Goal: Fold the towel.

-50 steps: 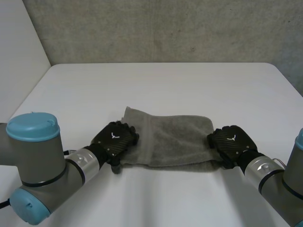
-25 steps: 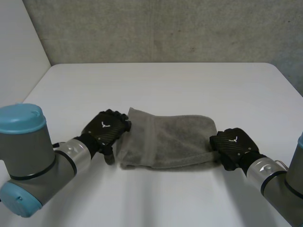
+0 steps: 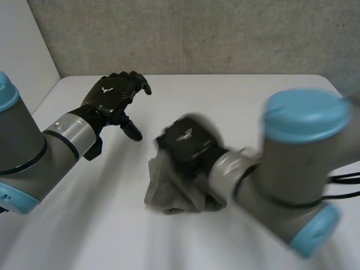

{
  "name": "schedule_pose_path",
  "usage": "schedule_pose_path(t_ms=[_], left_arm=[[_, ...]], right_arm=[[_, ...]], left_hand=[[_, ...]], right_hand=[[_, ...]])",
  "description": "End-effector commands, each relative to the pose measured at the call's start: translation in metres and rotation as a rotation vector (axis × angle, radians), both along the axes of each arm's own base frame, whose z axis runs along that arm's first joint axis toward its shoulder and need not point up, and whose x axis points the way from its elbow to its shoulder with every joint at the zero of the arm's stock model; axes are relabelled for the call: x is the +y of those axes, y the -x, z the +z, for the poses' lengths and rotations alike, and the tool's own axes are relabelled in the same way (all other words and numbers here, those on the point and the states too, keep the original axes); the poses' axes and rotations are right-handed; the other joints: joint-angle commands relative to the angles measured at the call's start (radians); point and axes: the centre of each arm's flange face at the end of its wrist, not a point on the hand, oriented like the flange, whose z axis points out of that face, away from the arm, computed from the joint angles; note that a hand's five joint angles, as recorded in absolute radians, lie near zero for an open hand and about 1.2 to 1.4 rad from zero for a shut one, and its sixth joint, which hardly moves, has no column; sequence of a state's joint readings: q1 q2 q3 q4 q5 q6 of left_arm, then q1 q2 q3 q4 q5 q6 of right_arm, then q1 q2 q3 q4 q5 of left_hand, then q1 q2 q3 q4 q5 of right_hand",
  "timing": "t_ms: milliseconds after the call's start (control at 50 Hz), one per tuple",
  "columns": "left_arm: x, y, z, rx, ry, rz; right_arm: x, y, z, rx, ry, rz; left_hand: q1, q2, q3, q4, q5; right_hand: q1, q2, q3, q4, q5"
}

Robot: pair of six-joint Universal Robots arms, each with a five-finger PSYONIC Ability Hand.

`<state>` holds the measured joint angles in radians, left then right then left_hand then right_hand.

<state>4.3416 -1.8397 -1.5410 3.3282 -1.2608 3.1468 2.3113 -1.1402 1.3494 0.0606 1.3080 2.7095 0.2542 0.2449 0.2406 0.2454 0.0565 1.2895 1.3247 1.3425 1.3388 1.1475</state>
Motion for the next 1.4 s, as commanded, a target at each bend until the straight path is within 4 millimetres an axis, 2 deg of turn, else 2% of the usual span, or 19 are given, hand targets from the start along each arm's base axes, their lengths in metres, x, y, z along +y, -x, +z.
schedule_pose_path(t_ms=[20,40,100,140,240,380,520,720,800,860,900,960,1000,1080,1120,1140,1180,1280,1400], left_arm=[[0.002,-0.001,-0.001,0.001,-0.006,0.003],[0.002,-0.002,-0.001,0.004,-0.007,0.003],[0.001,-0.001,-0.001,0.005,-0.005,0.003],[0.001,0.000,0.000,0.007,-0.004,-0.001],[0.003,0.004,-0.004,0.005,-0.015,-0.013],[0.021,0.026,-0.036,-0.031,-0.100,-0.088],[0.041,0.027,-0.089,-0.118,-0.242,-0.119],[0.052,0.019,-0.106,-0.144,-0.296,-0.115],[0.051,0.019,-0.106,-0.147,-0.298,-0.105],[0.048,0.016,-0.099,-0.141,-0.277,-0.077],[0.047,0.019,-0.084,-0.123,-0.235,-0.077],[0.046,0.019,-0.071,-0.106,-0.200,-0.075],[0.045,0.020,-0.039,-0.059,-0.115,-0.076],[0.042,0.020,-0.008,-0.012,-0.041,-0.069],[0.043,0.017,0.017,0.009,-0.001,-0.055],[0.043,0.017,0.017,0.009,0.000,-0.055],[0.043,0.010,0.042,0.026,0.034,-0.011],[0.032,-0.008,0.067,0.044,0.065,0.096],[0.026,-0.023,0.085,0.095,0.069,0.168]], right_arm=[[0.032,-0.015,-0.033,0.091,-0.055,0.010],[0.033,-0.011,-0.032,0.089,-0.056,0.003],[0.030,-0.007,-0.026,0.075,-0.046,-0.012],[0.009,0.007,-0.019,0.051,-0.030,-0.088],[-0.015,0.030,-0.010,0.003,-0.037,-0.189],[-0.037,0.049,-0.009,-0.062,-0.102,-0.284],[-0.043,0.047,-0.039,-0.046,-0.203,-0.276],[-0.052,0.042,-0.081,0.001,-0.262,-0.285],[-0.053,0.042,-0.083,0.008,-0.266,-0.295],[-0.053,0.041,-0.070,-0.016,-0.241,-0.291],[-0.052,0.043,-0.041,-0.070,-0.187,-0.290],[-0.052,0.043,-0.026,-0.103,-0.160,-0.291],[-0.054,0.045,-0.001,-0.171,-0.127,-0.301],[-0.060,0.050,0.027,-0.247,-0.084,-0.343],[-0.070,0.069,0.065,-0.322,0.004,-0.440],[-0.070,0.069,0.066,-0.322,0.004,-0.441],[-0.079,0.094,0.100,-0.381,0.091,-0.561],[-0.093,0.123,0.126,-0.431,0.173,-0.690],[-0.100,0.142,0.137,-0.435,0.209,-0.750]], left_hand=[[-0.070,-0.061,-0.056,-0.061,-0.047],[-0.070,-0.061,-0.056,-0.061,-0.047],[-0.070,-0.061,-0.056,-0.061,-0.047],[-0.070,-0.061,-0.056,-0.061,-0.047],[-0.067,-0.058,-0.053,-0.058,-0.044],[-0.067,-0.058,-0.053,-0.058,-0.044],[-0.058,-0.049,-0.045,-0.050,-0.035],[-0.058,-0.049,-0.045,-0.050,-0.035],[-0.058,-0.049,-0.045,-0.050,-0.035],[-0.058,-0.049,-0.045,-0.050,-0.035],[-0.067,-0.058,-0.053,-0.058,-0.044],[-0.070,-0.061,-0.056,-0.061,-0.047],[-0.070,-0.061,-0.056,-0.061,-0.047],[-0.073,-0.064,-0.059,-0.064,-0.050],[-0.073,-0.064,-0.059,-0.064,-0.050],[-0.073,-0.064,-0.059,-0.064,-0.050],[-0.073,-0.064,-0.059,-0.064,-0.050],[-0.073,-0.064,-0.059,-0.064,-0.050],[-0.073,-0.064,-0.059,-0.064,-0.050]], right_hand=[[-0.758,-0.794,-0.811,-0.808,-0.791],[-1.115,-1.150,-1.168,-1.164,-1.147],[-1.115,-1.150,-1.168,-1.164,-1.147],[-1.115,-1.150,-1.168,-1.164,-1.147],[-1.115,-1.150,-1.168,-1.164,-1.147],[-1.115,-1.150,-1.168,-1.164,-1.147],[-1.115,-1.150,-1.168,-1.164,-1.147],[-1.115,-1.150,-1.168,-1.164,-1.147],[-1.115,-1.150,-1.168,-1.164,-1.147],[-1.115,-1.150,-1.168,-1.164,-1.147],[-1.115,-1.150,-1.168,-1.164,-1.147],[-1.115,-1.150,-1.168,-1.164,-1.147],[-1.115,-1.150,-1.168,-1.164,-1.147],[-1.115,-1.150,-1.168,-1.164,-1.147],[-1.115,-1.150,-1.168,-1.164,-1.147],[-1.115,-1.150,-1.168,-1.164,-1.147],[-1.115,-1.150,-1.168,-1.164,-1.147],[-1.115,-1.150,-1.168,-1.164,-1.147],[-1.115,-1.150,-1.168,-1.164,-1.147]])
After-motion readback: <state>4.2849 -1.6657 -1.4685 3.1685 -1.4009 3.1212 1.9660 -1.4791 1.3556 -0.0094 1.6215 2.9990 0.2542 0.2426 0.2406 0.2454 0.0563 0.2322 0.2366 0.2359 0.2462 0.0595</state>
